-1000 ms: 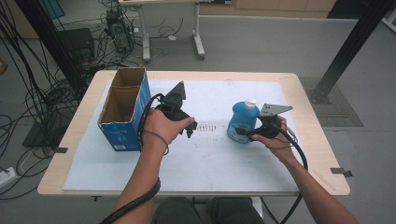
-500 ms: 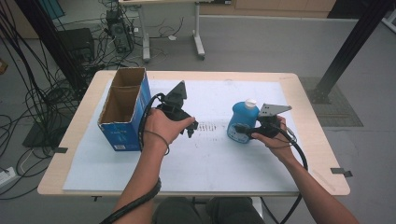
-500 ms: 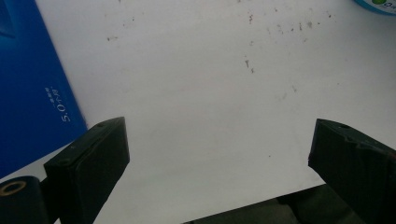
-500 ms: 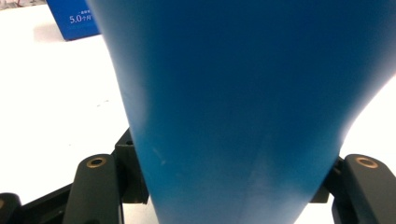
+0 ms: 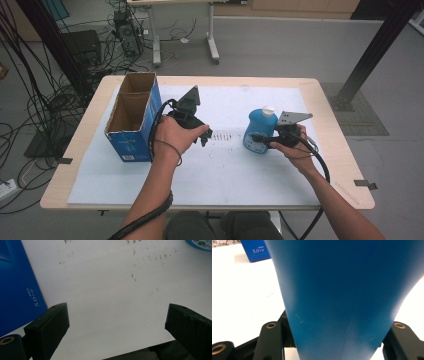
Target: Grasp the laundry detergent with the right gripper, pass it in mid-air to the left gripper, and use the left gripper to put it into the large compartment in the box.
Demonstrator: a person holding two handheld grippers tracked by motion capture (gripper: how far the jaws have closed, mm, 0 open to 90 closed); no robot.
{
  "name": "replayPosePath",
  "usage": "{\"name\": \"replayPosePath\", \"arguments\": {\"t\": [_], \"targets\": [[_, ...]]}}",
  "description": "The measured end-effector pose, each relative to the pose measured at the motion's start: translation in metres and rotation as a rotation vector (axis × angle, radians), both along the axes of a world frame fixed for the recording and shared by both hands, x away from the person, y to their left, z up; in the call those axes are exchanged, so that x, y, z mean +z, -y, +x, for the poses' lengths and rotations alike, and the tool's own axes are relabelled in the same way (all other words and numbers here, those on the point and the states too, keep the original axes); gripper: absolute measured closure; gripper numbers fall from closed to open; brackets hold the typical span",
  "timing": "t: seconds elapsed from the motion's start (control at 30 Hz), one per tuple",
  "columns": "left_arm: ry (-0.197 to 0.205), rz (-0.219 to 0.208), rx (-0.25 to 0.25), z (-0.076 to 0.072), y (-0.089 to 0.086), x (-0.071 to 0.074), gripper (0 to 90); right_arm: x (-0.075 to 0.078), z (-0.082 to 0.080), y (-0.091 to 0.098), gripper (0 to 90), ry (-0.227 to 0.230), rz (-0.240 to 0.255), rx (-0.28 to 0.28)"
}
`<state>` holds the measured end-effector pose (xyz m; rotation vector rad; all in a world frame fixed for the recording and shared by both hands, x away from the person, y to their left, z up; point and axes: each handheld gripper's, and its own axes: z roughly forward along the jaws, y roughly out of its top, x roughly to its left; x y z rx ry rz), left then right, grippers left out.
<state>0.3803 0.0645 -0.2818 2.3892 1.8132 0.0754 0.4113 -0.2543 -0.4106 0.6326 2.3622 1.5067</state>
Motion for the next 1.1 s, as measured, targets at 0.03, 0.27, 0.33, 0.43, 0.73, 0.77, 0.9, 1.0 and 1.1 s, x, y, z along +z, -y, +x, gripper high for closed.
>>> {"name": "replayPosePath", "arguments": {"t": [0.03,0.27,0.33,0.43,0.73,0.77,0.9,1.0,1.1], "targets": [[0.0,0.0,0.0,0.0,0.0,0.0,5.6,0.0,0.0,0.0,42.6,0.0,0.0,0.0],[0.008,0.0,0.003,-0.0006,0.0001,0.0005,5.7,-0.0012,-0.0004,0.0004,42.8,0.003,0.01,-0.003],[0.007,0.001,0.003,-0.0009,0.0006,-0.0003,5.6,-0.0015,-0.0004,0.0007,42.8,0.003,0.012,-0.002],[0.008,0.001,0.0,-0.0013,0.001,-0.0001,5.7,-0.0014,-0.0006,0.0005,42.9,0.004,0.011,-0.002],[0.012,0.004,-0.005,-0.0013,0.0024,0.0023,5.7,-0.0009,-0.0008,0.0002,43.1,0.008,0.004,-0.001],[0.012,0.004,-0.006,-0.0013,0.0025,0.0022,5.7,-0.0009,-0.0008,0.0003,43.1,0.011,0.003,0.0],[0.009,0.006,-0.006,-0.0009,0.0027,0.0015,5.7,-0.0011,-0.0007,0.0005,43.1,0.013,0.003,0.003],[0.008,0.006,-0.004,-0.0007,0.0025,0.0006,5.7,-0.0011,-0.0006,0.0005,43.1,0.011,0.003,0.004],[0.009,0.01,-0.005,-0.0006,0.0024,0.0003,5.7,-0.0016,-0.0002,0.001,43.1,0.012,0.007,0.008]]}}
